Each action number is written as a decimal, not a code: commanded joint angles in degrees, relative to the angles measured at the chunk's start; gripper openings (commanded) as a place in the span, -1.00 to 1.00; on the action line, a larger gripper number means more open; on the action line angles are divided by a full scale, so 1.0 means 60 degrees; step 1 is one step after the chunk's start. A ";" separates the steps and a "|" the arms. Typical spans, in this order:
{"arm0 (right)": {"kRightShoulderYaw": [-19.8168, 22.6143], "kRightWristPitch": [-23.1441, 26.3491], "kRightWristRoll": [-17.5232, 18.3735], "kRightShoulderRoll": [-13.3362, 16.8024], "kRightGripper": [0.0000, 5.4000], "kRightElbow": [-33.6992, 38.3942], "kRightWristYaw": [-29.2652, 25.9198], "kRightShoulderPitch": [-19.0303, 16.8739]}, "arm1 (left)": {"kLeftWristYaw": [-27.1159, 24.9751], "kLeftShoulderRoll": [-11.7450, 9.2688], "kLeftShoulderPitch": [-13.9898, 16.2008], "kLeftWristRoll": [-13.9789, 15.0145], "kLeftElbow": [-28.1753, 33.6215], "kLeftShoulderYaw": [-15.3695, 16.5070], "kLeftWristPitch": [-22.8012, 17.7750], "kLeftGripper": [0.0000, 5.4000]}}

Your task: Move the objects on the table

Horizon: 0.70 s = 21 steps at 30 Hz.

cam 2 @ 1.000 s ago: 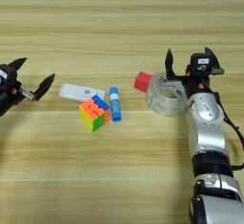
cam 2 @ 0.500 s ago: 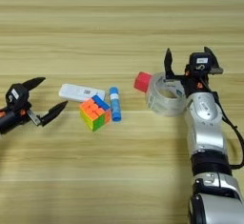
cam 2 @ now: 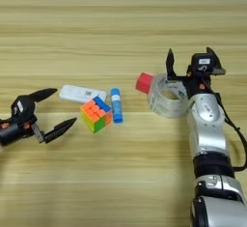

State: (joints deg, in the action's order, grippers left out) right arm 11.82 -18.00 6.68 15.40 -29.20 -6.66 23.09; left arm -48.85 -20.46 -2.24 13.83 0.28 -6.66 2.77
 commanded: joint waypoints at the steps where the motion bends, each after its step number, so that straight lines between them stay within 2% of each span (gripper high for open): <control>1: -0.0032 -0.0009 -0.0071 -0.0051 1.00 -0.0019 0.0056 0.0152 | -0.0181 -0.0074 0.0001 -0.0010 -0.0007 -0.0249 -0.0099 0.99; 7: -0.0023 -0.0004 -0.0090 -0.0066 1.00 0.0005 0.0065 0.0143 | -0.0321 -0.0068 -0.0079 -0.0085 -0.0165 -0.0511 -0.0086 0.99; 16: -0.0028 -0.0020 -0.0122 -0.0092 1.00 -0.0031 0.0088 0.0177 | -0.0158 0.0071 -0.0754 -0.0476 -0.1227 -0.0793 0.0066 0.99; 21: -0.0034 -0.0025 -0.0131 -0.0104 1.00 -0.0024 0.0097 0.0177 | 0.0101 0.0276 -0.1139 -0.0844 -0.1845 -0.0933 0.0273 0.99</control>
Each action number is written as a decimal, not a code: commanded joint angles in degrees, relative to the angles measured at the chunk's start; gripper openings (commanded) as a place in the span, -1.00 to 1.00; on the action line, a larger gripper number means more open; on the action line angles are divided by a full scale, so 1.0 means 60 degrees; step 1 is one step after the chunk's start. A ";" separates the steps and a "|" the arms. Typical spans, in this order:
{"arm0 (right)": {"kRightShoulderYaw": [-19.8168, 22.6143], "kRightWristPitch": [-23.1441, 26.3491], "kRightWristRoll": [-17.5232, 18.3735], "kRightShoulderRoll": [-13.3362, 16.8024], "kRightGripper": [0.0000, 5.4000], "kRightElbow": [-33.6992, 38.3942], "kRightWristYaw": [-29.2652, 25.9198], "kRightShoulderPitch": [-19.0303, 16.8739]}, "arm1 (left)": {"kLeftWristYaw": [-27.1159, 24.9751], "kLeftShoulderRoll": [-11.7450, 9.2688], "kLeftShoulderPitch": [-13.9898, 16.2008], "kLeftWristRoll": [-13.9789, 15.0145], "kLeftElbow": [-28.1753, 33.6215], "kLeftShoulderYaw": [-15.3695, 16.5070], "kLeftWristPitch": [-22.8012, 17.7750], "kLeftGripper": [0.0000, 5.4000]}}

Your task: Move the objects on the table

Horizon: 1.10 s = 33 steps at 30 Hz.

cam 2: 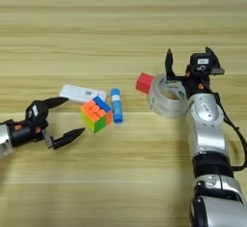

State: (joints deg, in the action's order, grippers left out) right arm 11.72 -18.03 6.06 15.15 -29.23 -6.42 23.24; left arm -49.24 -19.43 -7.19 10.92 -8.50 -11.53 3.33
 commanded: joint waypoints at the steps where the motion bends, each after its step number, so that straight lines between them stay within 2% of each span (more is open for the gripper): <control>1: -0.0015 -0.0018 -0.0030 -0.0063 1.00 -0.0010 0.0063 0.0148 | 0.0172 0.0134 -0.0342 -0.0368 -0.0413 -0.0130 0.0191 0.99; 8: -0.0014 0.0004 -0.0031 -0.0067 1.00 0.0039 0.0072 0.0125 | 0.0182 0.0245 -0.0377 -0.0410 -0.0463 -0.0182 0.0214 0.99; 15: 0.0008 -0.0025 -0.0012 -0.0045 1.00 -0.0055 0.0048 0.0177 | 0.0171 0.0192 -0.0163 -0.0494 -0.0206 -0.0295 0.0303 0.99; 24: 0.0018 -0.0045 -0.0018 -0.0053 1.00 -0.0068 0.0076 0.0194 | 0.0108 0.0180 -0.0157 -0.0499 -0.0227 -0.0395 0.0334 0.99; 33: 0.0019 -0.0023 -0.0009 -0.0067 1.00 -0.0013 0.0082 0.0151 | 0.0189 0.0423 -0.0533 -0.0526 -0.0693 -0.0445 0.0376 0.99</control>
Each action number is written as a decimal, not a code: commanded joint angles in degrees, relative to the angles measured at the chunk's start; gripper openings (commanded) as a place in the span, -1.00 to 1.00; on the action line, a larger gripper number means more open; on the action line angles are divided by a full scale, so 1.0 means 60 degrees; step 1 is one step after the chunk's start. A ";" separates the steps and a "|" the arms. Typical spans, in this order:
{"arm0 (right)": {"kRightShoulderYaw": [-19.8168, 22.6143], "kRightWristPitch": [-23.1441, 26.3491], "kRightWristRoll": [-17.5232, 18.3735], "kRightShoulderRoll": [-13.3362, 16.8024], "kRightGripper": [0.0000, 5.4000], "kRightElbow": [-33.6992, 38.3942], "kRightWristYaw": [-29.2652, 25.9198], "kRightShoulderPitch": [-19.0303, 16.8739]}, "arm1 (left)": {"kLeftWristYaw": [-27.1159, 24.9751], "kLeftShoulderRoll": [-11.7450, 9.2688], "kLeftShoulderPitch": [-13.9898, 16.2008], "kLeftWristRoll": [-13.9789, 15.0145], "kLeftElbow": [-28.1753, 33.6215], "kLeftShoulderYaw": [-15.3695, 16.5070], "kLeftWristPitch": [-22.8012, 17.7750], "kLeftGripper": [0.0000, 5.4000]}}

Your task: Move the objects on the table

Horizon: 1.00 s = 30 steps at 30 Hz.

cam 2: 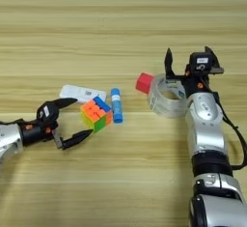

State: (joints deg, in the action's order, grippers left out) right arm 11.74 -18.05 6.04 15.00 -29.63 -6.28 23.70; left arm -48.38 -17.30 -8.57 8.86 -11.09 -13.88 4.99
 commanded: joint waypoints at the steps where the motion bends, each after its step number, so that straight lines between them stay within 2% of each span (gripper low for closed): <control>1: 0.0016 -0.0020 -0.0006 -0.0042 1.00 0.0055 0.0058 0.0072 | 0.0058 0.0101 -0.0361 -0.0180 -0.0331 -0.0040 0.0119 0.99; 10: 0.0017 -0.0015 -0.0006 -0.0048 1.00 0.0087 0.0067 0.0051 | 0.0184 0.0366 -0.0768 -0.0137 -0.0846 0.0044 0.0178 0.99; 30: -0.0011 -0.0006 -0.0011 -0.0070 1.00 0.0127 0.0116 0.0039 | 0.0282 0.0420 -0.0856 -0.0178 -0.1097 0.0094 0.0259 0.99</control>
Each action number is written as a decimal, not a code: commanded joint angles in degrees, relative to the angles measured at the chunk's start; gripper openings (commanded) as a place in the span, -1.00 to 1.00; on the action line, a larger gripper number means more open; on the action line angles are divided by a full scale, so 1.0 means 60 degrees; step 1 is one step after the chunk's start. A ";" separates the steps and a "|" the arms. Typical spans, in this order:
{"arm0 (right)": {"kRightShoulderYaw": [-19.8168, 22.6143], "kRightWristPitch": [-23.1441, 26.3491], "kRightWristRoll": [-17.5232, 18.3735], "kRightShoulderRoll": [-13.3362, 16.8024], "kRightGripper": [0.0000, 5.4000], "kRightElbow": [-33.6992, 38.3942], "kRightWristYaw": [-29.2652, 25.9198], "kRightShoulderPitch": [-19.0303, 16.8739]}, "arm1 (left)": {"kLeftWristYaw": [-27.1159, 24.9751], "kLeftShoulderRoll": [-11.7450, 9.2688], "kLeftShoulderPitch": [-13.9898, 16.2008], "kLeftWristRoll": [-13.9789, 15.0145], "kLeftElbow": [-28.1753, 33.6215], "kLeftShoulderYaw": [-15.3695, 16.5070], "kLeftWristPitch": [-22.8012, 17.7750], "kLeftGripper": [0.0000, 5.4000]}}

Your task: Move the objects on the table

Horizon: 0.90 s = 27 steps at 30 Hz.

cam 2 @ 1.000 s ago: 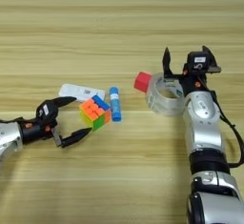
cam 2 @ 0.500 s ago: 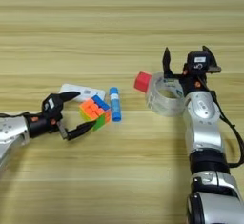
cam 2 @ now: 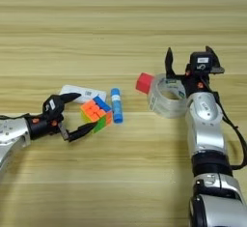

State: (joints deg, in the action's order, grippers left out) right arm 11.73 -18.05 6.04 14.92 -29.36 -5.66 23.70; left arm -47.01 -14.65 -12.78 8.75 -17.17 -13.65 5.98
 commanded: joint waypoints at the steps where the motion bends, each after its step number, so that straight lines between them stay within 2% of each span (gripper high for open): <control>1: -0.0011 -0.0006 -0.0008 -0.0058 1.00 0.0081 0.0016 0.0042 | 0.0057 -0.0025 -0.0159 -0.0157 -0.0094 0.0056 0.0091 0.99; 17: -0.0004 0.0021 0.0007 -0.0096 1.00 0.0147 0.0077 0.0075 | -0.0027 0.0495 -0.0545 -0.0418 -0.0652 -0.0233 0.0102 0.99; 27: -0.0005 0.0030 -0.0001 -0.0128 1.00 0.0182 0.0120 0.0057 | -0.0049 0.0483 -0.0560 -0.0397 -0.0715 -0.0185 0.0106 0.99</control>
State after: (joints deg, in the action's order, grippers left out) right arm 11.73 -18.04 6.06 14.65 -28.97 -5.29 23.70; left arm -47.25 -11.72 -15.28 6.99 -20.91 -14.76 6.02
